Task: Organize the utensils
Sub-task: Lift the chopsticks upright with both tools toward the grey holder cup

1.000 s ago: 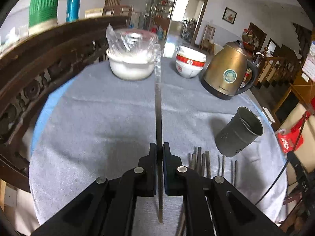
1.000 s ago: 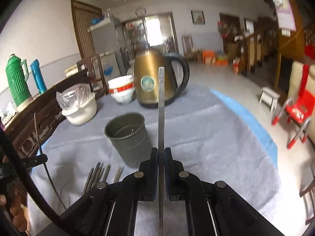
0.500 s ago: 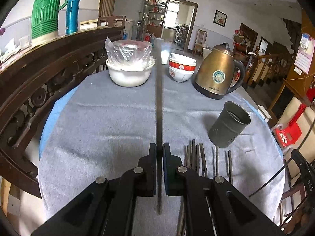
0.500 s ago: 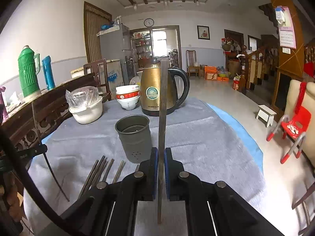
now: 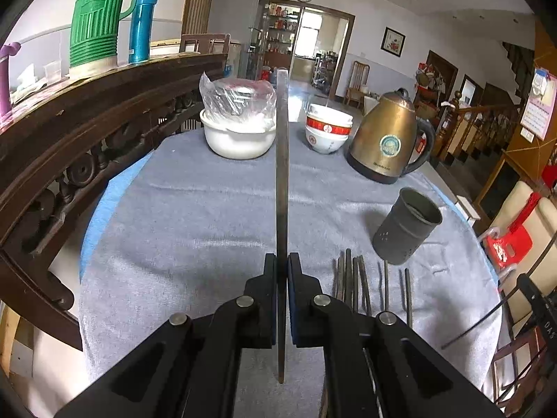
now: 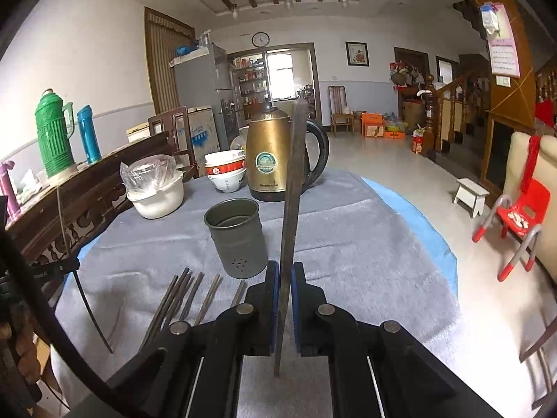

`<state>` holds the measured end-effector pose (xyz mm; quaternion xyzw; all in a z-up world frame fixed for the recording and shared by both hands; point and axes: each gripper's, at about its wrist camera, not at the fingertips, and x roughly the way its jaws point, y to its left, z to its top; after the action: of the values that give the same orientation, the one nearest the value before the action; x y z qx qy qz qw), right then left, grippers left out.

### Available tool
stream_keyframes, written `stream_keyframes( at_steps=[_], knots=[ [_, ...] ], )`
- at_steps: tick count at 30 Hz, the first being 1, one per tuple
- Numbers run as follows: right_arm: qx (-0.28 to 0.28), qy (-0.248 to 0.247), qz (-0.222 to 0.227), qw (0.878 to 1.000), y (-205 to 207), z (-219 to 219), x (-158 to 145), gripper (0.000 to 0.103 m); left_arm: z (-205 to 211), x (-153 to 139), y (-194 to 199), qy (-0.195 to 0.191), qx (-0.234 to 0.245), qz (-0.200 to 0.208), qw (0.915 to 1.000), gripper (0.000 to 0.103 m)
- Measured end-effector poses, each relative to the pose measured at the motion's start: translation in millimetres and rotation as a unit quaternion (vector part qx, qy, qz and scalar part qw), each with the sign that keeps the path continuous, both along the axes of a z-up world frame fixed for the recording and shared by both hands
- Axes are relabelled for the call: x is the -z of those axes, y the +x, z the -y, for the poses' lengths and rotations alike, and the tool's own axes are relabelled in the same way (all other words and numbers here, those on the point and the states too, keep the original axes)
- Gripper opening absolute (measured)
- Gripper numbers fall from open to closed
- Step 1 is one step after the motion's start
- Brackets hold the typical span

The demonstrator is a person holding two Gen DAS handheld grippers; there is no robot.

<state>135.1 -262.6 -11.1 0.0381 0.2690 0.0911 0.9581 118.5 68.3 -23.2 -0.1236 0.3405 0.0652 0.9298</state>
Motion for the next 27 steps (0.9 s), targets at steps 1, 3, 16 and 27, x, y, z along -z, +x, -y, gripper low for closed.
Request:
stream_keyframes(
  at_steps=[1, 3, 16, 27],
  knots=[
    [0.000, -0.001, 0.001, 1.000, 1, -1, 0, 0.007, -1, -1, 1, -0.006, 0.000, 0.002, 1.0000, 0.006],
    [0.001, 0.001, -0.001, 1.000, 2, -1, 0, 0.007, -3, -4, 1, -0.012, -0.002, 0.007, 0.9999, 0.006],
    [0.006, 0.004, 0.011, 1.000, 7, -3, -4, 0.007, 8, 9, 25, 0.016, -0.015, 0.033, 0.9992, 0.006],
    [0.003, 0.002, 0.015, 1.000, 6, -3, -6, 0.007, 7, 6, -4, 0.018, -0.001, 0.039, 0.9991, 0.006]
  ],
)
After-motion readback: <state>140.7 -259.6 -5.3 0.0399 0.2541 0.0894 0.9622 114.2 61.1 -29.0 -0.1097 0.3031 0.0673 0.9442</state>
